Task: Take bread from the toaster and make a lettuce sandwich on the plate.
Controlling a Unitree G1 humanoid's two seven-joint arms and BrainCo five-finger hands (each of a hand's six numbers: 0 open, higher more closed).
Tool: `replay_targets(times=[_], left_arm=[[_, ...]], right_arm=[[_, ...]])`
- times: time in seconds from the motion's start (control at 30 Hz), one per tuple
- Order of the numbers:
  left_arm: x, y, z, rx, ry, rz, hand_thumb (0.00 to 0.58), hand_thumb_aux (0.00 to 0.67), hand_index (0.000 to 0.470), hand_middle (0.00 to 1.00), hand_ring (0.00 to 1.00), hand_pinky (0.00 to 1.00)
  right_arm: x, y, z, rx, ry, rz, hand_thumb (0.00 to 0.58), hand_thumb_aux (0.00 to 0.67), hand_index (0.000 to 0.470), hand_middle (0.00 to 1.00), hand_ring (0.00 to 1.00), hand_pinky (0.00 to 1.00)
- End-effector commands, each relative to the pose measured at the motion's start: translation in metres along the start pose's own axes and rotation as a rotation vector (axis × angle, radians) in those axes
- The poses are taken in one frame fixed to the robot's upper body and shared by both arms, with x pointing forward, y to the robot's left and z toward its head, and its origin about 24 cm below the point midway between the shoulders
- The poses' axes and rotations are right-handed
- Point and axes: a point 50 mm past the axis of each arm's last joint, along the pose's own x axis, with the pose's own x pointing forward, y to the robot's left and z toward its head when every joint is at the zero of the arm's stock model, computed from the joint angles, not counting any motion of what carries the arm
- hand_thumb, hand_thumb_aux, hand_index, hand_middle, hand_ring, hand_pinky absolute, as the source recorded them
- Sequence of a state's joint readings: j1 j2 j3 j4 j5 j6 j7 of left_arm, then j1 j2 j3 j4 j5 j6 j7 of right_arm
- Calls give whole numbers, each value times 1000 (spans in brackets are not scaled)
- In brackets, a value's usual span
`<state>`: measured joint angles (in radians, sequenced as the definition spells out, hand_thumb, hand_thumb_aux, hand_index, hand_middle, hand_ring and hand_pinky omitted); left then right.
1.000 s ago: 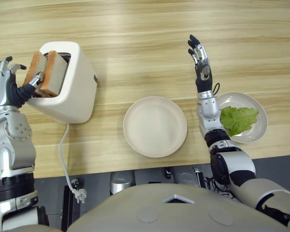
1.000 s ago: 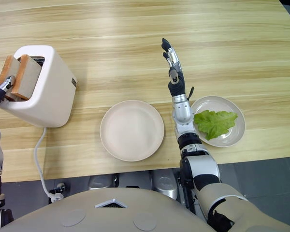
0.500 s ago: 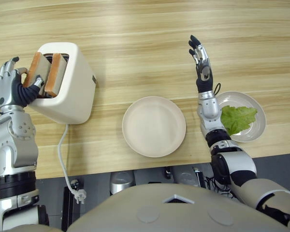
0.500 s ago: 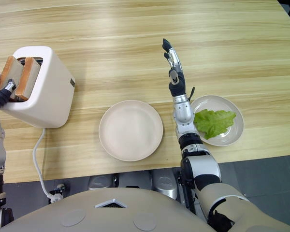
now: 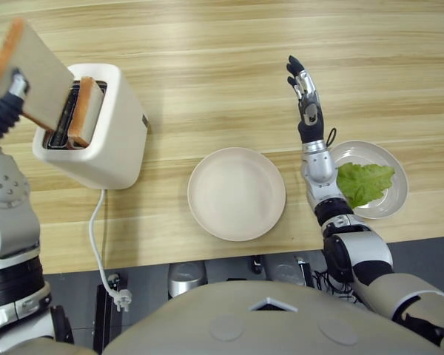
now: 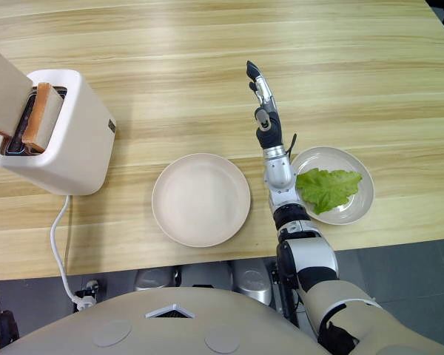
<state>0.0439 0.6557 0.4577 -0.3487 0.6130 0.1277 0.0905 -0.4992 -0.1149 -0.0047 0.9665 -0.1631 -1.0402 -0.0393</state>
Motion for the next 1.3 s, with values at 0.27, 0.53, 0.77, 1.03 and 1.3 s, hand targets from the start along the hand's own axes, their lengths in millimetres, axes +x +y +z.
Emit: replay_targets(times=[0.27,0.53,0.77,1.03,1.3], left_arm=[[8,3,71,-341,-367,-106,580,670,460,1000,1000,1000],[-24,-73,139,-733,-599,-764,580,670,460,1000,1000,1000],[-78,-144,147,-921,-557,-1370,580,670,460,1000,1000,1000],[-118,-180,141,-778,-523,-1531,580,670,460,1000,1000,1000],[-122,-196,145,-726,-490,-1455,580,670,460,1000,1000,1000]], right_arm=[[6,-13,1,10,-6,-68,0,0,0,0,0,0],[15,-91,19,-155,-79,-220,0,0,0,0,0,0],[-2,-152,30,-371,-29,-268,0,0,0,0,0,0],[-15,-162,33,-444,-7,-240,0,0,0,0,0,0],[-19,-156,29,-447,15,-217,0,0,0,0,0,0]])
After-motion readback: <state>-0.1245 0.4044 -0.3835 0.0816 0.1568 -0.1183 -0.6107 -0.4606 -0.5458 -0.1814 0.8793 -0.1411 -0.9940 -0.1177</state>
